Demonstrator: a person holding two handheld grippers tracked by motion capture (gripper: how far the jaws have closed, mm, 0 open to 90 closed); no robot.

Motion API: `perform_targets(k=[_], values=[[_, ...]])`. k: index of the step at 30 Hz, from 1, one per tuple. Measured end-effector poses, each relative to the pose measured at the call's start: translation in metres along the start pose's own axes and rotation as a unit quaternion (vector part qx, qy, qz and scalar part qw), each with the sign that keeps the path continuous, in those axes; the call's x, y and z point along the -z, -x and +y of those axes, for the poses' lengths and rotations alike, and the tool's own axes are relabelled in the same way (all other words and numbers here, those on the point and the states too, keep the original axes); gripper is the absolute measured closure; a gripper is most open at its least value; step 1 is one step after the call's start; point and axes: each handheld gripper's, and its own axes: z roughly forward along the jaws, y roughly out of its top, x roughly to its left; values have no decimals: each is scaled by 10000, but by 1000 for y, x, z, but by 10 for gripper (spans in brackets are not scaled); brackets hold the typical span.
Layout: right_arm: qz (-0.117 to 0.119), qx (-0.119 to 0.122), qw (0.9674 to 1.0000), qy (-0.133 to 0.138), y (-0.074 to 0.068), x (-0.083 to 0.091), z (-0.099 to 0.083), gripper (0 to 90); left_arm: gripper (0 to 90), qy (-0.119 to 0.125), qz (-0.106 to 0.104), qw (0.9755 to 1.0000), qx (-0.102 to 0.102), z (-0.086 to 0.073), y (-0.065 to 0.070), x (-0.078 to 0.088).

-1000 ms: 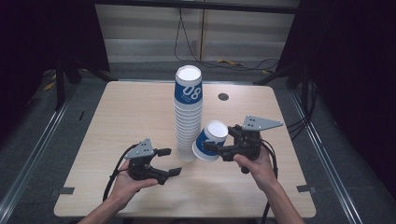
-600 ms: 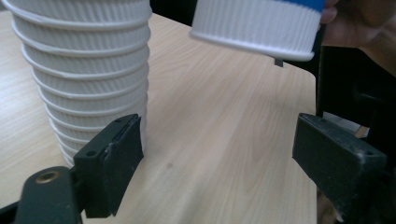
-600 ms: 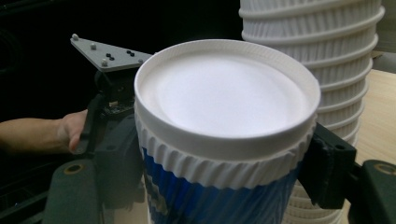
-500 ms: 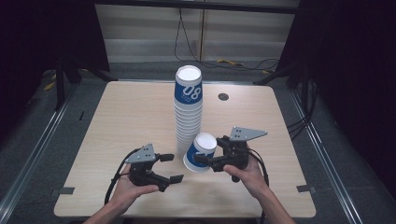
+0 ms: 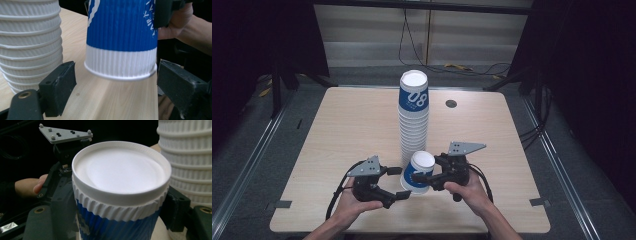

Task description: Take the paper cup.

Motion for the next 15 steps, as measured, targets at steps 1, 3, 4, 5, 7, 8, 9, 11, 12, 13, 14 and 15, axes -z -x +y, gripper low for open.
perform_targets(k=[1, 3, 4, 5, 7, 8, 9, 11, 12, 13, 14, 15], values=[[-11, -1, 10000, -6, -1, -2, -1, 262, 152, -10, -47, 10000, 16, 0, 0, -1], [-1, 17, 10000, -65, -2, -6, -1, 264, 150, -14, -91, 10000, 13, 1, -1, -3], [-1, 38, 10000, -27, -4, -9, -2, 264, 149, -16, -129, 9999, 21, 1, -1, -5], [-1, 38, 10000, -27, -4, -9, -2, 264, 150, -16, -129, 9999, 21, 1, -1, -5], [2, 58, 10000, -3, -4, -12, -3, 264, 148, -93, -86, 9999, -27, 1, 0, -6], [41, 43, 10000, 1, -5, -14, -4, 265, 135, -90, -80, 9999, -26, 0, 1, -7], [46, 72, 10000, 21, -5, -15, -4, 265, 130, -119, -49, 9999, -62, 1, 1, -8], [54, 62, 10000, 0, -6, -16, -4, 265, 122, -123, -55, 9999, -54, 0, 1, -9], [95, 99, 9999, -25, -8, -19, -4, 265, 108, -142, -77, 9999, -53, 0, 1, -10], [103, 118, 9999, -52, -9, -19, -4, 265, 103, -132, -90, 9999, -34, -1, 1, -11], [103, 118, 9999, -52, -9, -19, -4, 265, 103, -126, -71, 9999, -31, -1, 1, -12], [83, 160, 9998, -55, -10, -20, -4, 265, 101, -142, -75, 9999, -16, -2, 2, -13]])
